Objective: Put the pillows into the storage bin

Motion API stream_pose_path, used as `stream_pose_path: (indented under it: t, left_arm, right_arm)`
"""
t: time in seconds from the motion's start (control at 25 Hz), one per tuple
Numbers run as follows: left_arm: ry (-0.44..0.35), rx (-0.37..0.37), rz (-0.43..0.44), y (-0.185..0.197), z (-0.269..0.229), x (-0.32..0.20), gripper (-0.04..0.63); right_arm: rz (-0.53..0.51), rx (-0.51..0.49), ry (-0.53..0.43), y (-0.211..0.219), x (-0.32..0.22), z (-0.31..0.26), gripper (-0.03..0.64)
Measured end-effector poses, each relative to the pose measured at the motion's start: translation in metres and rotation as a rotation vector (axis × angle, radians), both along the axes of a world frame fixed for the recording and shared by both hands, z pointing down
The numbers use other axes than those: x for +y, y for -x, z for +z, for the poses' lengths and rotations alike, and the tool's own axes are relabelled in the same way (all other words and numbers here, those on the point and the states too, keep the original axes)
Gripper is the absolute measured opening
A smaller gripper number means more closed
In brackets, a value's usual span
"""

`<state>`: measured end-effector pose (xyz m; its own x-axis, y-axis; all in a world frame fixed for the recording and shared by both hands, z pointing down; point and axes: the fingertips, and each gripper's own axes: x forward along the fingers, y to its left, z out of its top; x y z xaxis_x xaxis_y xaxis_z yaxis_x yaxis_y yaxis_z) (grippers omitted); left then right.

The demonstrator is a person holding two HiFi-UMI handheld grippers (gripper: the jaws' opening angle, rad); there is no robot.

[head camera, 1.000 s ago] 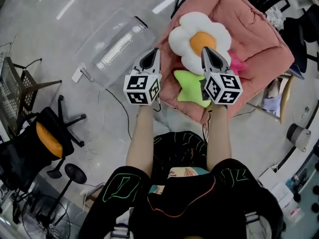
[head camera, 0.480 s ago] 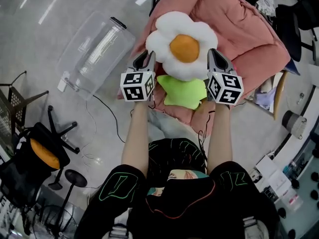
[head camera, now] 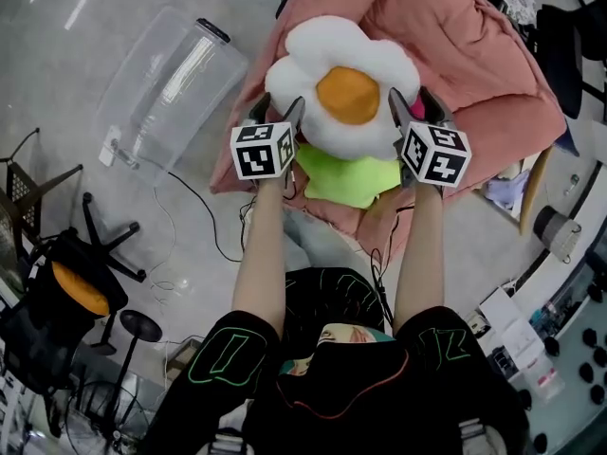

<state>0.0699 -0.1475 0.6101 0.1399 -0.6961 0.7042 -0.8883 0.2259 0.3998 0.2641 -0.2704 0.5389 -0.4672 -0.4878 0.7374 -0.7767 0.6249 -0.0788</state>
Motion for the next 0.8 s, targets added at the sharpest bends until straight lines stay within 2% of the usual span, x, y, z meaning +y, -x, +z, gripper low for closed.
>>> stream_pose_path:
  t: [0.08,0.24,0.4,0.52,0.6,0.8]
  left_arm:
    - [0.016,0.022,-0.016,-0.001,0.009,-0.003,0.287]
    - [0.032,0.020,-0.016,-0.004,0.015,-0.009,0.232]
    - [0.037,0.018,-0.005,-0.006,0.011,-0.006,0.134]
    - [0.012,0.066,-0.007,-0.008,0.003,-0.002,0.068]
    - [-0.004,0.077,-0.004,-0.008,-0.007,0.001,0.051]
    - [-0.037,0.018,0.008,-0.001,-0.042,0.012,0.046]
  right_arm:
    - [-0.003,0.008,0.035,0.002,-0.001,0.012,0.249]
    - [0.019,0.007,0.061,0.003,-0.003,0.021,0.246]
    - [-0.005,0.013,0.085,0.004,0.004,0.019,0.145]
    - [-0.034,0.009,0.077,0.009,0.012,0.010,0.084]
    - [-0.038,-0.007,0.072,0.011,0.018,0.001,0.063]
    - [-0.019,-0.082,0.085,0.014,0.031,-0.023,0.052]
